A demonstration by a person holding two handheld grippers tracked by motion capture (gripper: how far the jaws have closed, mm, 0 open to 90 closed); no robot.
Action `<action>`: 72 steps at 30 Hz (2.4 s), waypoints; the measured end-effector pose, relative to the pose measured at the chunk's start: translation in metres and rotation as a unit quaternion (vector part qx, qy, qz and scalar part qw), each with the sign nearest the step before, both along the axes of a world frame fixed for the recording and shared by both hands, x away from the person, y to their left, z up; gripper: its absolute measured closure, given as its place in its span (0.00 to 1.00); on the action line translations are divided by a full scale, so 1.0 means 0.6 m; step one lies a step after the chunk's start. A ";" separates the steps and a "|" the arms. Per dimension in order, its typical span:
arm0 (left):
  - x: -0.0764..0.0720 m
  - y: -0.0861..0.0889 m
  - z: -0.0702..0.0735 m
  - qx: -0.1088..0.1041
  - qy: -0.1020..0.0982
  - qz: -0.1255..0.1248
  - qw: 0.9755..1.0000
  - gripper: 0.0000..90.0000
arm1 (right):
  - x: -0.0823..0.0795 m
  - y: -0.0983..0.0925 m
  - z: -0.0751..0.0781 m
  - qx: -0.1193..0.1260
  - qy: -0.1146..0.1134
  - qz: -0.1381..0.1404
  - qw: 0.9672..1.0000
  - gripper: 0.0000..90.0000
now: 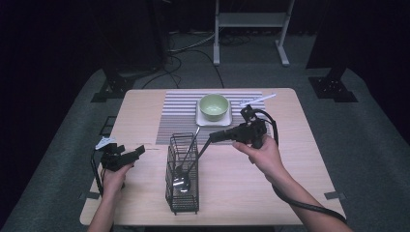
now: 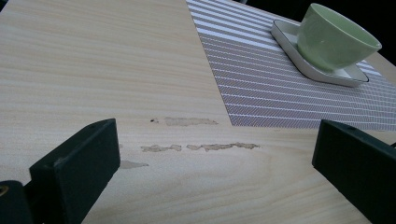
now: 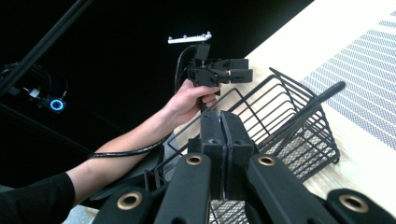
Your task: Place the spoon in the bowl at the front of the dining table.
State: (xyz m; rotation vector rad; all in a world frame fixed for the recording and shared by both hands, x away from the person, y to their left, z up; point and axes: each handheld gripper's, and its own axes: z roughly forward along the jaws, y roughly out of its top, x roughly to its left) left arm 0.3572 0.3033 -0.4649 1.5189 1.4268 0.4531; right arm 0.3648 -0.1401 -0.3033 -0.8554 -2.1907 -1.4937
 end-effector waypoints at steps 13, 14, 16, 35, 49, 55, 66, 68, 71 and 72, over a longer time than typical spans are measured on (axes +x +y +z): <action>-0.001 0.000 0.000 0.001 0.000 0.000 1.000 0.00 | -0.002 -0.013 0.023 0.018 -0.004 -0.009 1.000 0.99; -0.001 0.001 0.001 0.001 0.000 0.000 1.000 0.00 | -0.002 -0.014 0.024 0.020 -0.005 -0.010 1.000 0.99; -0.001 0.001 0.001 0.001 0.000 0.001 1.000 0.00 | -0.003 -0.017 0.029 0.021 -0.003 -0.012 1.000 0.99; -0.001 0.001 0.001 0.002 0.000 0.000 1.000 0.00 | -0.012 -0.057 0.048 0.036 -0.006 -0.021 0.999 0.99; -0.001 -0.001 0.001 0.003 -0.001 -0.001 1.000 0.00 | -0.020 -0.108 0.057 0.040 -0.010 -0.049 0.998 0.99; -0.001 -0.001 0.001 0.004 0.000 0.000 1.000 0.00 | -0.022 -0.126 0.055 0.041 -0.008 -0.059 0.997 0.99; -0.001 -0.001 0.001 0.004 -0.001 -0.001 1.000 0.00 | -0.023 -0.159 0.034 0.036 0.005 -0.082 0.996 0.99; -0.001 -0.001 0.000 0.004 0.000 0.000 1.000 0.00 | -0.023 -0.164 0.028 0.032 0.007 -0.087 0.996 0.99; -0.001 -0.001 0.001 0.004 0.000 0.000 1.000 0.00 | -0.021 -0.171 0.017 0.031 0.013 -0.092 0.995 0.99; -0.001 -0.001 0.000 0.003 0.000 0.000 1.000 0.00 | -0.020 -0.174 0.014 0.030 0.015 -0.094 0.995 0.99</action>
